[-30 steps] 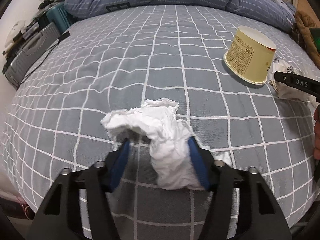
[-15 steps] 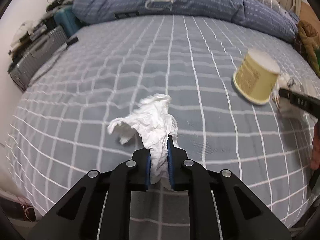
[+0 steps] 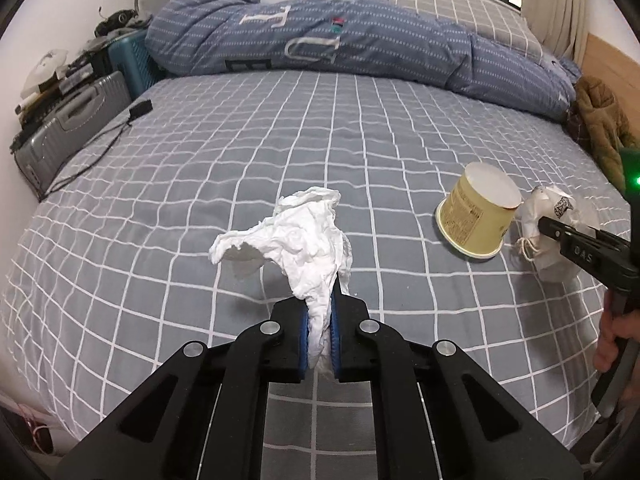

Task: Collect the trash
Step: 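Lift the white tissue and paper packet and carry both toward the bin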

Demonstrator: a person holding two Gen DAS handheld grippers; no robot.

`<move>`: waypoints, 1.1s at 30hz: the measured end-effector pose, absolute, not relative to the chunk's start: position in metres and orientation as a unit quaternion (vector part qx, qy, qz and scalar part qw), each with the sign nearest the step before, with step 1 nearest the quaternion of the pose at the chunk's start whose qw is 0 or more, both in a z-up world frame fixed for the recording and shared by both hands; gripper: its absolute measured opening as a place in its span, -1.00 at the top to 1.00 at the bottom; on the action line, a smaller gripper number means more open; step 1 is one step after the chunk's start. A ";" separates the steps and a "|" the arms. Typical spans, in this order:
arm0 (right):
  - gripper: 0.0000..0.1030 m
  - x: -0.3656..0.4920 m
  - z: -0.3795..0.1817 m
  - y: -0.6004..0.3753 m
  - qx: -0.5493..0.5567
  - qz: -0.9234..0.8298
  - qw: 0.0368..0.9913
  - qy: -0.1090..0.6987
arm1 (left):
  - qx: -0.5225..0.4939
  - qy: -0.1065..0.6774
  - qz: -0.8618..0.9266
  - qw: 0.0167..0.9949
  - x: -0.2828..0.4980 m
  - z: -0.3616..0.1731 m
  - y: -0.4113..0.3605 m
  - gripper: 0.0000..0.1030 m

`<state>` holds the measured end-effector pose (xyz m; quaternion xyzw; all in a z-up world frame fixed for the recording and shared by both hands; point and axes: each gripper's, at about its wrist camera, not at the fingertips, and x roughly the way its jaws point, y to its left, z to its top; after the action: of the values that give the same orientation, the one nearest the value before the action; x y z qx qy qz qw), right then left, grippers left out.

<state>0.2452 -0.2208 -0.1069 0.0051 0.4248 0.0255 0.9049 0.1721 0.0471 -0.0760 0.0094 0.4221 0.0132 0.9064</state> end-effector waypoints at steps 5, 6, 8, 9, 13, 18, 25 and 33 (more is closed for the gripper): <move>0.44 0.225 -0.093 -0.217 0.013 0.038 0.909 0.414 | -0.010 0.416 0.016 0.909 0.170 -0.070 0.049 0.86; 0.44 0.222 -0.091 -0.217 0.015 0.040 0.910 0.413 | -0.012 0.416 0.016 0.909 0.169 -0.070 0.050 0.86; 0.44 0.213 -0.087 -0.216 0.025 0.049 0.909 0.412 | -0.010 0.416 0.016 0.909 0.166 -0.069 0.049 0.85; 0.44 0.208 -0.084 -0.215 0.026 0.051 0.910 0.410 | -0.011 0.415 0.014 0.909 0.165 -0.070 0.049 0.85; 0.44 0.193 -0.077 -0.210 0.022 0.058 0.913 0.403 | -0.018 0.415 0.000 0.910 0.155 -0.069 0.047 0.84; 0.44 0.172 -0.071 -0.203 0.017 0.062 0.915 0.398 | -0.029 0.423 -0.008 0.906 0.133 -0.077 0.041 0.84; 0.44 0.142 -0.068 -0.193 0.008 0.064 0.916 0.397 | -0.026 0.423 -0.018 0.905 0.108 -0.076 0.028 0.84; 0.44 0.102 -0.062 -0.188 0.001 0.068 0.917 0.392 | -0.022 0.427 -0.023 0.903 0.080 -0.079 0.022 0.84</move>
<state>0.1020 -0.1877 -0.0617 0.0009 0.3920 0.0683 0.9174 0.0799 0.0217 -0.0791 -0.0221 0.4274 -0.0228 0.9035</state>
